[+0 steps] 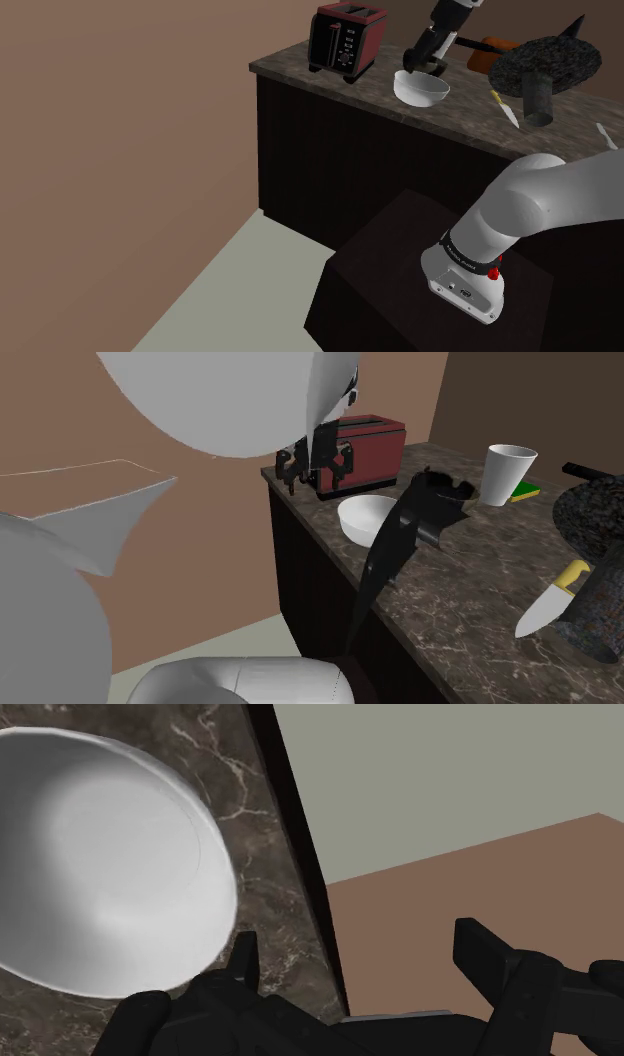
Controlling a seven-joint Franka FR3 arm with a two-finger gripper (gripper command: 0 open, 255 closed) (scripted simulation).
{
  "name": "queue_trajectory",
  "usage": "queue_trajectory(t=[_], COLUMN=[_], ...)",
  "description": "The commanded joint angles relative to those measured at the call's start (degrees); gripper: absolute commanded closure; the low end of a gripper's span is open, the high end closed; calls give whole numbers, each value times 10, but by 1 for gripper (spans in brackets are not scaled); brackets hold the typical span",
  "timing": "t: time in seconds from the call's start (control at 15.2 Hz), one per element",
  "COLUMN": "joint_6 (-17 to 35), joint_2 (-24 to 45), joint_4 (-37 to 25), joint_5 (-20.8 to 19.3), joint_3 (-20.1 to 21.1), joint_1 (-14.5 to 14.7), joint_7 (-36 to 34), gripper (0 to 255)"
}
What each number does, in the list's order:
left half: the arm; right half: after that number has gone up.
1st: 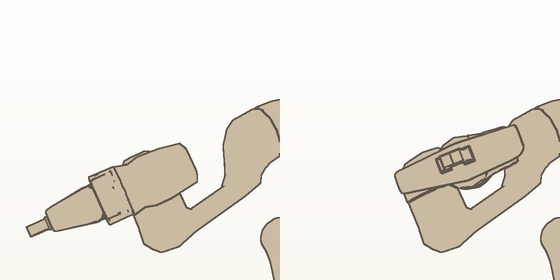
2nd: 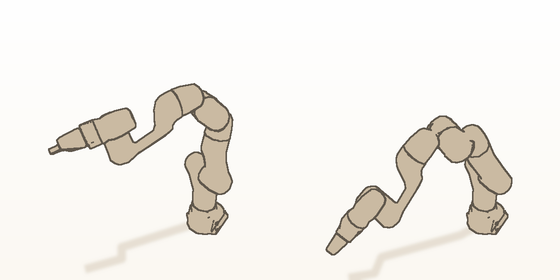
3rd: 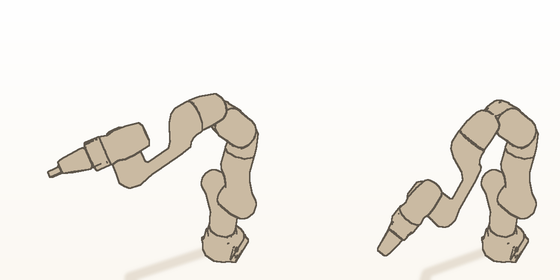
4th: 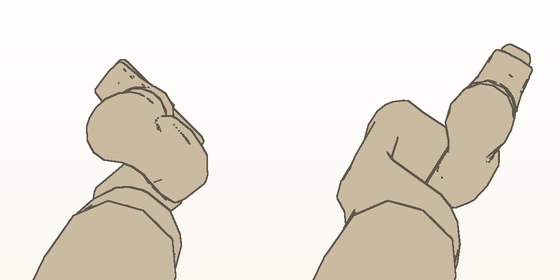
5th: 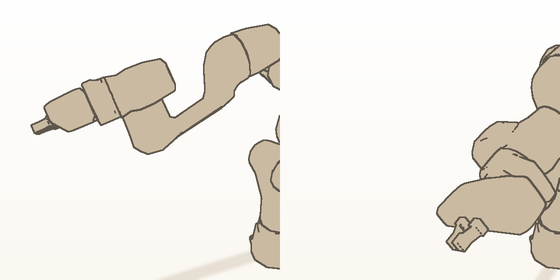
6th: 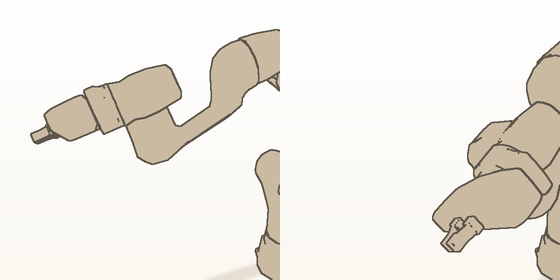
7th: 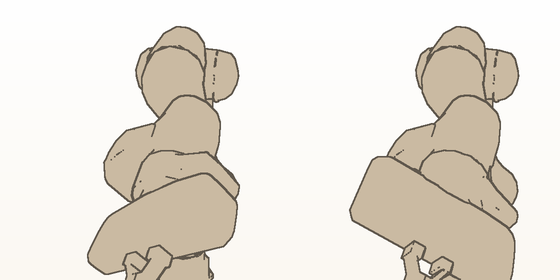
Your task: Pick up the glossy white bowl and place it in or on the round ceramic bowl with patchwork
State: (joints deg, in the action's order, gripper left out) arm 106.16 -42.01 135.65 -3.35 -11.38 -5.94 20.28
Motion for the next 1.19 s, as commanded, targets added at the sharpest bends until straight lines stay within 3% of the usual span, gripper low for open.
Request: queue_trajectory(t=[0.0, 0.26, 0.73, 1.12], joint_6=[13, 38, 99, 99], joint_2=[20, 49, 64, 64], joint_4=[-7, -13, 34, 34], joint_5=[-7, -17, -18, -18], joint_3=[-22, -61, -67, -67], joint_1=[-8, -20, -18, -18], joint_7=[17, 46, 47, 47], gripper=[0, 0, 0, 0])
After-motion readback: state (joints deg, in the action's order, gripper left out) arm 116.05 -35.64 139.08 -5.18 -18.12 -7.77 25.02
